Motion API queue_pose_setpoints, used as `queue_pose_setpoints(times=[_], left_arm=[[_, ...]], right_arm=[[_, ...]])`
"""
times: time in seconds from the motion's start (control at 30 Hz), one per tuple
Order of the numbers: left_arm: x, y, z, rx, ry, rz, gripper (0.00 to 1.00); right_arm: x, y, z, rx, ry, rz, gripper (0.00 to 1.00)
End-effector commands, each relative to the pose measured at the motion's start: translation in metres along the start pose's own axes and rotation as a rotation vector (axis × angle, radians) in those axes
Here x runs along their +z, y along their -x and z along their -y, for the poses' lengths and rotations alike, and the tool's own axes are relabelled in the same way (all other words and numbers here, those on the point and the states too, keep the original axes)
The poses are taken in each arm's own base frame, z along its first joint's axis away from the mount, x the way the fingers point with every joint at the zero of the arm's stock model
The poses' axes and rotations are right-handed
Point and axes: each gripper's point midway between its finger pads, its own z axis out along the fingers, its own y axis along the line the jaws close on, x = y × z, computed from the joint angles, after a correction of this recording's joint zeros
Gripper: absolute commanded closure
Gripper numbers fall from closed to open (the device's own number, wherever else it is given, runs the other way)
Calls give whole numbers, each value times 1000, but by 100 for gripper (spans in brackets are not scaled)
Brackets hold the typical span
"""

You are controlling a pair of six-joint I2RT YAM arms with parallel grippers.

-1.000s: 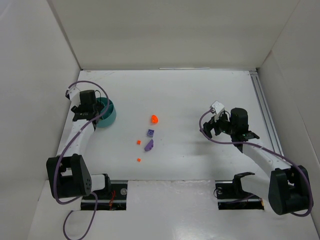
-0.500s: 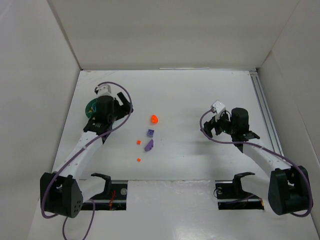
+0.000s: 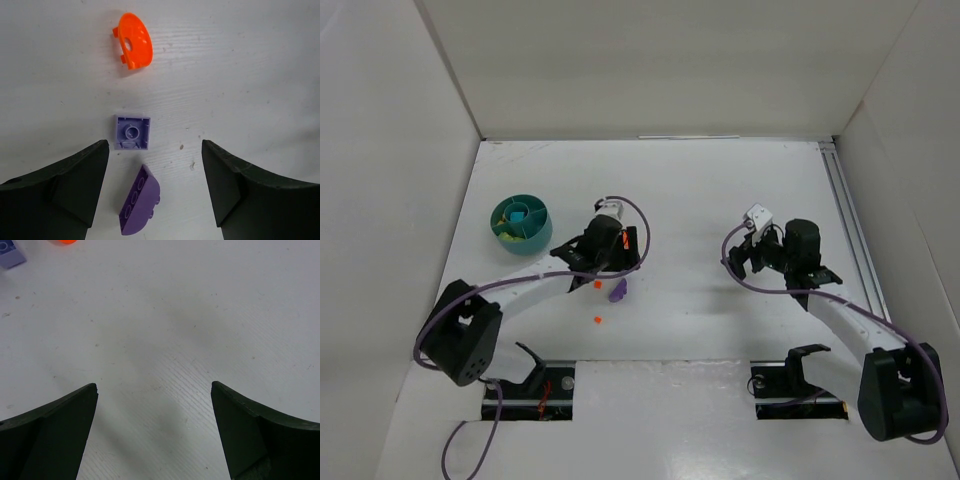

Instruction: Sort the legos into containers by color

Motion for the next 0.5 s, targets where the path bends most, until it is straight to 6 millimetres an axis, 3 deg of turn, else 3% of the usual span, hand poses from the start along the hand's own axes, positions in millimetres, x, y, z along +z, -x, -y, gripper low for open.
queue_pose_setpoints(times=[0.0, 0.2, 0.47], left_arm=[[13, 3, 6, 29, 49, 9, 29], [25, -7, -14, 36, 243, -16, 34], [34, -7, -14, 42, 263, -23, 45]], right_arm=[[-2, 14, 3, -22, -12, 59, 1], [-4, 11, 6, -18, -29, 55, 1], [-4, 11, 8, -18, -38, 53, 1]])
